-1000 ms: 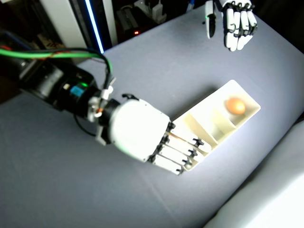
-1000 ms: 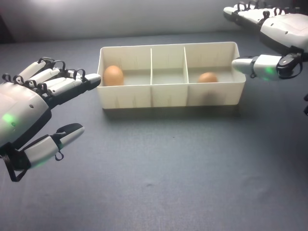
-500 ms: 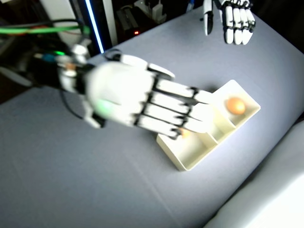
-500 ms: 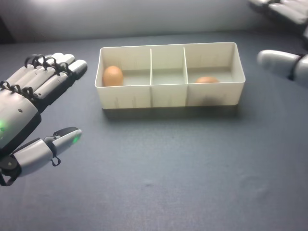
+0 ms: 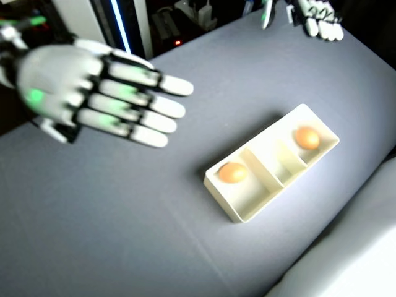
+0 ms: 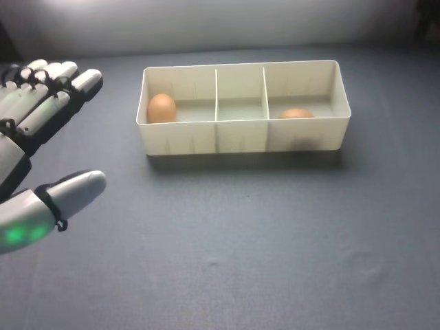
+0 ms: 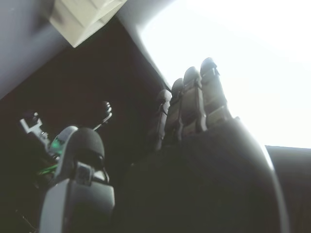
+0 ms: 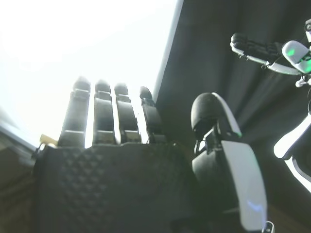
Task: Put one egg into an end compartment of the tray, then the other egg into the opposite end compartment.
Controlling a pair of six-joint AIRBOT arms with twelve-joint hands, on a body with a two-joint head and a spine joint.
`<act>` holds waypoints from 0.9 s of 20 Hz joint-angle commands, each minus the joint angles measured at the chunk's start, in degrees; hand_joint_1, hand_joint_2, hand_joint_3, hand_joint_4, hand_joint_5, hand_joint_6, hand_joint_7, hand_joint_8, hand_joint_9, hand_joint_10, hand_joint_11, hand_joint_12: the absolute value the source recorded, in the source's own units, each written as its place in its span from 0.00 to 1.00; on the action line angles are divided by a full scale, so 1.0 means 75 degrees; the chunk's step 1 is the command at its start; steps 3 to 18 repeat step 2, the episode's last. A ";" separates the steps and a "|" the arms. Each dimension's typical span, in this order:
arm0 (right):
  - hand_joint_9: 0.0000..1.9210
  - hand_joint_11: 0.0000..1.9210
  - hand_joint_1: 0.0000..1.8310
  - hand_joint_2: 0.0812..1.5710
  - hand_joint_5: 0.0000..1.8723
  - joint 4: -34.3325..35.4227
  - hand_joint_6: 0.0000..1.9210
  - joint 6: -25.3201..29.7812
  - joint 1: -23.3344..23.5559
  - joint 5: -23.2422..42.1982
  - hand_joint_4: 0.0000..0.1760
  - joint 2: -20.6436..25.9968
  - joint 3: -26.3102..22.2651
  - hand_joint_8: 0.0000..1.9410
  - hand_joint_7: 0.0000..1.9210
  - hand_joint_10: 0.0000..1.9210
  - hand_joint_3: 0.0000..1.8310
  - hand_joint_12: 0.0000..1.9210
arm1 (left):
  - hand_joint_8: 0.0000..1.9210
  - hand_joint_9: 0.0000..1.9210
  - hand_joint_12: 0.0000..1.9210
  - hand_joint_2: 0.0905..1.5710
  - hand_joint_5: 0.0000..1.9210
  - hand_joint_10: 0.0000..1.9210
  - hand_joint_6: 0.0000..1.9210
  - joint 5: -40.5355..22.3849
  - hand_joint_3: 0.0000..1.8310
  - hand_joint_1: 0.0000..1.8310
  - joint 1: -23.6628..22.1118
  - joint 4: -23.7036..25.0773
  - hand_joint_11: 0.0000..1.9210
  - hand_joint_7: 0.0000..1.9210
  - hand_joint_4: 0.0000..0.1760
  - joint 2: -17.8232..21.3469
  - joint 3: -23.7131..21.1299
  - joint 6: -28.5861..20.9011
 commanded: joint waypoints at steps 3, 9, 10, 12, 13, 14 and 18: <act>0.00 0.00 0.00 0.88 0.00 0.0178 0.00 0.0090 -0.0366 0.1619 0.11 0.0104 -0.0108 0.00 0.00 0.00 0.00 0.00 | 0.00 0.00 0.00 0.83 0.00 0.00 0.00 -0.1204 0.00 0.02 0.0042 -0.0077 0.00 0.00 0.74 0.0072 -0.0014 0.0017; 0.00 0.00 0.00 0.88 0.00 0.0178 0.00 0.0090 -0.0366 0.1619 0.11 0.0104 -0.0108 0.00 0.00 0.00 0.00 0.00 | 0.00 0.00 0.00 0.83 0.00 0.00 0.00 -0.1204 0.00 0.02 0.0042 -0.0077 0.00 0.00 0.74 0.0072 -0.0014 0.0017; 0.00 0.00 0.00 0.88 0.00 0.0178 0.00 0.0090 -0.0366 0.1619 0.11 0.0104 -0.0108 0.00 0.00 0.00 0.00 0.00 | 0.00 0.00 0.00 0.83 0.00 0.00 0.00 -0.1204 0.00 0.02 0.0042 -0.0077 0.00 0.00 0.74 0.0072 -0.0014 0.0017; 0.00 0.00 0.00 0.88 0.00 0.0178 0.00 0.0090 -0.0366 0.1619 0.11 0.0104 -0.0108 0.00 0.00 0.00 0.00 0.00 | 0.00 0.00 0.00 0.83 0.00 0.00 0.00 -0.1204 0.00 0.02 0.0042 -0.0077 0.00 0.00 0.74 0.0072 -0.0014 0.0017; 0.00 0.00 0.00 0.88 0.00 0.0178 0.00 0.0090 -0.0366 0.1619 0.11 0.0104 -0.0108 0.00 0.00 0.00 0.00 0.00 | 0.00 0.00 0.00 0.83 0.00 0.00 0.00 -0.1204 0.00 0.02 0.0042 -0.0077 0.00 0.00 0.74 0.0072 -0.0014 0.0017; 0.00 0.00 0.00 0.88 0.00 0.0178 0.00 0.0090 -0.0366 0.1619 0.11 0.0104 -0.0108 0.00 0.00 0.00 0.00 0.00 | 0.00 0.00 0.00 0.83 0.00 0.00 0.00 -0.1204 0.00 0.02 0.0042 -0.0077 0.00 0.00 0.74 0.0072 -0.0014 0.0017; 0.00 0.00 0.00 0.88 0.00 0.0178 0.00 0.0090 -0.0366 0.1619 0.11 0.0104 -0.0108 0.00 0.00 0.00 0.00 0.00 | 0.00 0.00 0.00 0.83 0.00 0.00 0.00 -0.1204 0.00 0.02 0.0042 -0.0077 0.00 0.00 0.74 0.0072 -0.0014 0.0017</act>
